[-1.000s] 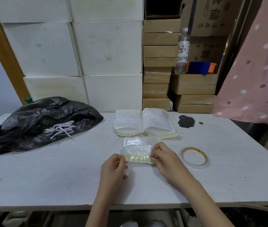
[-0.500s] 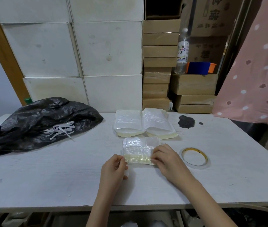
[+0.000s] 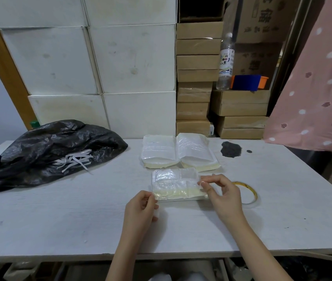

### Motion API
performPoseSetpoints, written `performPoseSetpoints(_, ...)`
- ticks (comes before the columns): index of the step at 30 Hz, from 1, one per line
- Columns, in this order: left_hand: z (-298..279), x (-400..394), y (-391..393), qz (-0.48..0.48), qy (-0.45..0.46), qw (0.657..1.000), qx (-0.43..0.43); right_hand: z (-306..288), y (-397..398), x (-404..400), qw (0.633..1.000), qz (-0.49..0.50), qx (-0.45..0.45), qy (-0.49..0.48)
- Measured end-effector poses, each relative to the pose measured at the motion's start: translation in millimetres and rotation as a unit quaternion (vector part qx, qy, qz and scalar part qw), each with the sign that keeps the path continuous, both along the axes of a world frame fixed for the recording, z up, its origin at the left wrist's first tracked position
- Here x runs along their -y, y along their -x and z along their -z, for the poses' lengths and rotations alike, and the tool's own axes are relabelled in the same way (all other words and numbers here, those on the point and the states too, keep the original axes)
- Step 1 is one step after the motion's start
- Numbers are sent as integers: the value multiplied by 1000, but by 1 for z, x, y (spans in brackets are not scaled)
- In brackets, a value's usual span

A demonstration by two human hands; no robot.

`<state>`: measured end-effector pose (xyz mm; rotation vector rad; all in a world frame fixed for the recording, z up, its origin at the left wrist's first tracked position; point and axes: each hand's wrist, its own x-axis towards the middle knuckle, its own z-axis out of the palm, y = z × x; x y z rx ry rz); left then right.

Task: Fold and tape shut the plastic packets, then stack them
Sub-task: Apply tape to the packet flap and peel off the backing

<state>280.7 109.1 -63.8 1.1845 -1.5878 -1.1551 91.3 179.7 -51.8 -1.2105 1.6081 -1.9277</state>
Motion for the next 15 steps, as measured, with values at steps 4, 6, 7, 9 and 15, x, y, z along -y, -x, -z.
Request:
performPoseSetpoints(4,0,0,0,2,2,1000,1,-1,12,-4,998,-9,52,40)
performPoseSetpoints(6,1,0,0,2,0,1000,-2,-1,17,-7,997,-11,60,45)
performPoseSetpoints(7,0,0,0,2,-1,1000,-3,0,19,-7,997,-8,60,41)
performPoseSetpoints(9,0,0,0,2,-2,1000,-2,0,21,-9,998,-5,58,33)
performPoseSetpoints(15,0,0,0,5,1,1000,0,-4,23,-6,999,28,24,2)
